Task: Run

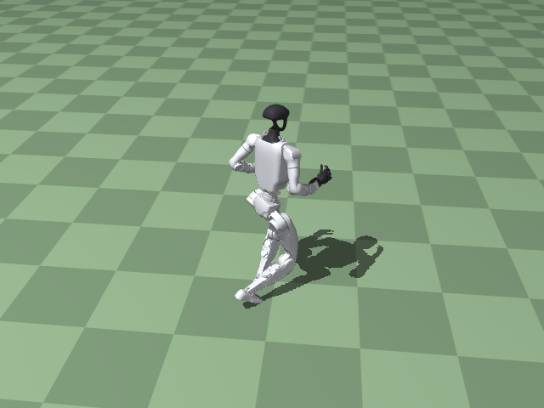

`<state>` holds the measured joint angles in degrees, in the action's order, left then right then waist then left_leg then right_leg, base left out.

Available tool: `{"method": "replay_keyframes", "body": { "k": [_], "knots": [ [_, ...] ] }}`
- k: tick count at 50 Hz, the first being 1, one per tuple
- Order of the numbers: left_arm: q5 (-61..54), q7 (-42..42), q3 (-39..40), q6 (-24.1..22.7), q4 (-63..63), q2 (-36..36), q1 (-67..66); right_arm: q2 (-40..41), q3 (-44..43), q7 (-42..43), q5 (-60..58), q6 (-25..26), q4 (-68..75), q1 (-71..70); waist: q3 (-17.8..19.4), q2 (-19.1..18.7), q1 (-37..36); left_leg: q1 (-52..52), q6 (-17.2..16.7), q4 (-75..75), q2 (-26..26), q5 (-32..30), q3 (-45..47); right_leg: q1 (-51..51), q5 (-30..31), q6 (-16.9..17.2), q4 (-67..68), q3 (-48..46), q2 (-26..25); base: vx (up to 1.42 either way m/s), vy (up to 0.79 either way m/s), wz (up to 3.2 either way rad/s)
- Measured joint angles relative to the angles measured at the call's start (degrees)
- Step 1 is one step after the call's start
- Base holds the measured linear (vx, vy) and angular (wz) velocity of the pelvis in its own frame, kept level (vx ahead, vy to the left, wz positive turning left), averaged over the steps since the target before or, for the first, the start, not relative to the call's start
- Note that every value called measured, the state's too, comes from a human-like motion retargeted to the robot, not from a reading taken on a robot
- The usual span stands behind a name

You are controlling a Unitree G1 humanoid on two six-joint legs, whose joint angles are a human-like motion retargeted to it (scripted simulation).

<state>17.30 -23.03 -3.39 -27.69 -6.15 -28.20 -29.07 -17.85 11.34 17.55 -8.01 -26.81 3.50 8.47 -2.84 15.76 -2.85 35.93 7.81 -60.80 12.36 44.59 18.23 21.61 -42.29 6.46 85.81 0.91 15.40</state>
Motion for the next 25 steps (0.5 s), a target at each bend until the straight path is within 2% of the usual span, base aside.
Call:
{"method": "replay_keyframes", "body": {
  "k": [3,5,7,9,12,15,18,20,22,25],
  "knots": [
    [2.26,-2.96,-1.37,0.07,-1.19,-0.92,5.64,0.1,0.93,-0.99,-1.4,1.15,3.09,3.44,1.16,0.36,3.24,-4.17,3.07,-4.58,1.76,4.99,-0.51,4.93,-6.65,-3.3,9.23,0.26,4.18,-0.07,0.03,-0.12],
    [3.85,-5.29,-2.42,0.64,-1.37,-2.09,11.2,0.15,1.39,-1.33,-2.16,2.05,5.62,5.42,1.66,1.18,6.18,-6.71,4.99,-2.38,3.6,5.41,-1.35,12.28,-7.71,-5.56,10.93,1.9,6.29,-0.18,0.04,0.1],
    [4.99,-7.2,-2.95,1.37,-1.21,-3.16,16.72,-0.32,1.97,-2.06,-2.39,2.39,7.73,7.58,1.13,1.05,8.29,-9.58,5.38,0.57,3.92,5.41,-2.02,20.65,-7.71,-7.49,8.9,3.4,5.29,-0.15,0.03,-0.25],
    [5.3,-8.45,-3.25,1.67,-0.96,-3.29,21.22,-1.02,2.37,-3.02,-1.92,2.59,9.11,9.84,-0.1,-1.0,8.74,-12.9,3.57,1.83,1.39,5.41,-1.94,27.02,-7.71,-9.34,3.11,2.85,0.67,-0.03,-0.02,-0.79],
    [4.65,-9.1,-3.66,0.64,-1.11,-2.32,23.9,-1.95,2.12,-3.85,-1.12,2.83,9.78,13.68,-1.94,-7.78,6.8,-17.66,-2.16,-3.29,-7.43,4.39,-2.58,29.38,-7.71,-11.17,-9.75,-1.73,-11.35,0.09,-0.07,-1.09],
    [4.03,-8.51,-3.96,-0.42,-0.76,-1.27,22.66,-1.75,0.87,-3.24,-0.7,2.92,9.8,14.99,-2.46,-13.54,4.4,-19.63,-7.13,-13.4,-15.67,-3.27,-5.37,26.42,-7.71,-12.77,-17.14,-4.82,-20.96,0.09,-0.09,-0.55],
    [3.89,-6.13,-4.2,0.01,1.1,-0.14,18.23,-1.17,-0.42,-1.06,-1.25,3.21,8.29,11.89,-1.78,-15.26,0.87,-15.1,-7.19,-26.35,-21.76,-8.9,-6.82,22.04,-7.71,-14.4,-16.81,-4.91,-24.99,0.01,-0.04,-0.14],
    [3.8,-4.04,-3.93,0.73,2.68,0.17,14.9,-1.03,-1.09,0.93,-2.08,3.65,6.7,7.7,-1.02,-14.87,-1.71,-9.59,-4.74,-31.79,-24.46,-6.32,-7.04,18.46,-7.71,-14.2,-16.38,-4.05,-25.59,0.01,-0.01,0.12],
    [3.27,-2.05,-2.85,1.36,3.67,0.04,11.27,-0.88,-1.53,2.34,-2.04,3.76,4.82,2.78,0.01,-12.74,-3.46,-4.08,-2.33,-30.67,-23.5,-1.68,-6.28,14.27,-7.71,-12.28,-16.16,-2.37,-23.81,0.04,0.01,0.5],
    [2.16,0.11,-1.15,1.47,4.18,-0.63,5.02,-0.98,-1.98,2.83,-1.21,2.87,1.14,-2.57,1.15,-7.7,-4.43,1.97,-0.65,-20.14,-16.61,2.41,-3.75,7.35,-7.71,-7.61,-14.11,-0.18,-17.32,0.08,0.04,0.89]
  ]
}}
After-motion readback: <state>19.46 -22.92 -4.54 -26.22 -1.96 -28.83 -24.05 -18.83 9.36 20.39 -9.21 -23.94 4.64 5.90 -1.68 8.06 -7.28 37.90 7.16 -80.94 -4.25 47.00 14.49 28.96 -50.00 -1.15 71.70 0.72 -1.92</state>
